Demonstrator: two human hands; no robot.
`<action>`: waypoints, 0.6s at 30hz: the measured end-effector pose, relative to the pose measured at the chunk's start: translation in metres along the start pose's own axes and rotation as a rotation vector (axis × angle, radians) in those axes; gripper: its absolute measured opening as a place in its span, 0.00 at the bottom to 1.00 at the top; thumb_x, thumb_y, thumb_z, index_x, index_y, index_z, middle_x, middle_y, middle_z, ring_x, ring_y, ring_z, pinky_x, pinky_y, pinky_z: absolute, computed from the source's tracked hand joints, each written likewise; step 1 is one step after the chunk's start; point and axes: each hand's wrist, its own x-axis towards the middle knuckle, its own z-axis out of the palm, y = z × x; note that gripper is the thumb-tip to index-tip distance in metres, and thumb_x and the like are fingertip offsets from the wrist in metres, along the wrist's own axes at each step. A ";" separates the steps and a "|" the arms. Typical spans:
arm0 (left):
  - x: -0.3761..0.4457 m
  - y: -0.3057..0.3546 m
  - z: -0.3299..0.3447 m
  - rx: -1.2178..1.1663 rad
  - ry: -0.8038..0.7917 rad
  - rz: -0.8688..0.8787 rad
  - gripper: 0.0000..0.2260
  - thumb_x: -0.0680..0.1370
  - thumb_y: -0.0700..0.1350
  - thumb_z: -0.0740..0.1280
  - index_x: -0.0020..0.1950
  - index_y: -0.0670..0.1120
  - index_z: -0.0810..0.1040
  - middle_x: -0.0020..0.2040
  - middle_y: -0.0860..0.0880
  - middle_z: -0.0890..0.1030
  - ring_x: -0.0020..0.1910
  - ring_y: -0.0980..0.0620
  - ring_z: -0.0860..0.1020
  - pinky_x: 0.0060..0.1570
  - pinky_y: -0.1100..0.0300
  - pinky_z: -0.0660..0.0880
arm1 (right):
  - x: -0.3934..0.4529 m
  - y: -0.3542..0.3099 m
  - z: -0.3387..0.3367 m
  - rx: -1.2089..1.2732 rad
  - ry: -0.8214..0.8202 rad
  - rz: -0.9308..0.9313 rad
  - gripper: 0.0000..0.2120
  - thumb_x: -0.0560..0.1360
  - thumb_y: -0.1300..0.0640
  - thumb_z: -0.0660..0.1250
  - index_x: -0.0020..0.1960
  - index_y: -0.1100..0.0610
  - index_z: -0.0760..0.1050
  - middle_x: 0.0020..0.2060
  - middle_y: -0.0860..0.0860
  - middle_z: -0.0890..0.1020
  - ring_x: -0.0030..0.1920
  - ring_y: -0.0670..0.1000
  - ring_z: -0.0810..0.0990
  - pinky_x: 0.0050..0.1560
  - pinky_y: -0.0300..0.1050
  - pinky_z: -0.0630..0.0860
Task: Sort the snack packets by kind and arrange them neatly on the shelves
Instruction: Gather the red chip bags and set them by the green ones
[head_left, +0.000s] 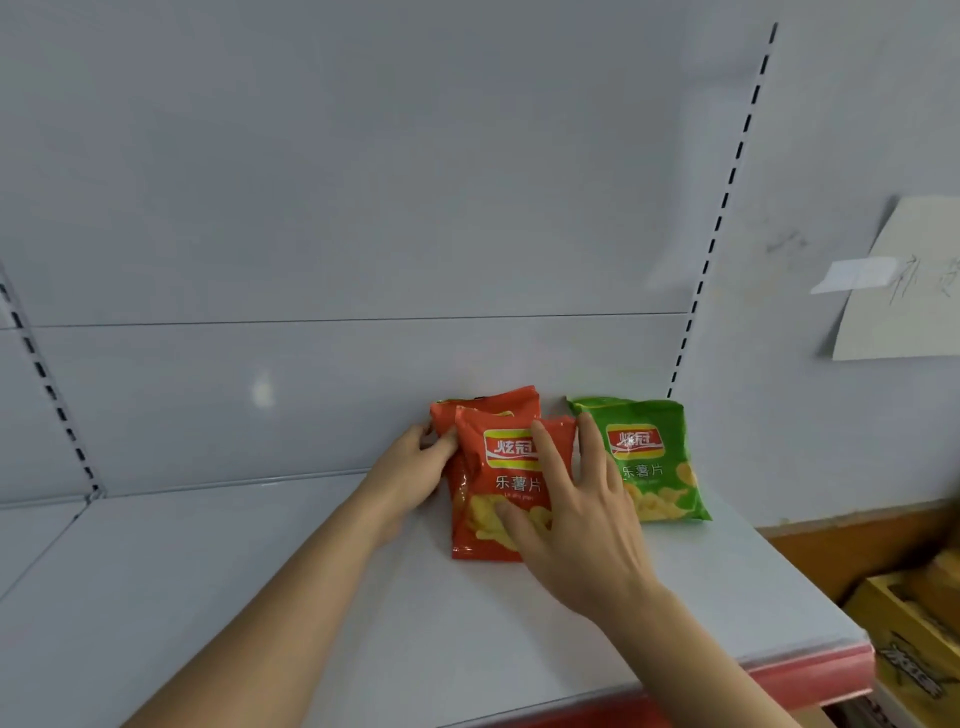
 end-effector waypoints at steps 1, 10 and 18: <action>-0.002 0.001 -0.001 -0.030 0.011 0.007 0.20 0.81 0.62 0.66 0.67 0.52 0.78 0.62 0.52 0.84 0.60 0.51 0.82 0.64 0.49 0.77 | 0.000 -0.001 -0.003 0.012 0.015 -0.004 0.40 0.73 0.27 0.52 0.80 0.41 0.47 0.81 0.54 0.46 0.79 0.60 0.52 0.73 0.60 0.63; -0.033 0.003 -0.002 0.414 0.278 0.351 0.23 0.85 0.54 0.63 0.77 0.45 0.69 0.73 0.46 0.74 0.70 0.47 0.74 0.62 0.58 0.69 | 0.005 -0.015 -0.007 -0.040 0.111 -0.083 0.35 0.77 0.33 0.55 0.78 0.50 0.62 0.79 0.57 0.60 0.78 0.59 0.59 0.74 0.58 0.63; -0.070 -0.016 -0.030 0.628 0.388 0.428 0.26 0.84 0.55 0.62 0.78 0.42 0.69 0.73 0.43 0.74 0.73 0.44 0.72 0.69 0.52 0.70 | -0.001 -0.048 0.000 -0.061 0.053 -0.126 0.35 0.77 0.34 0.51 0.78 0.52 0.63 0.78 0.57 0.62 0.79 0.60 0.58 0.75 0.60 0.60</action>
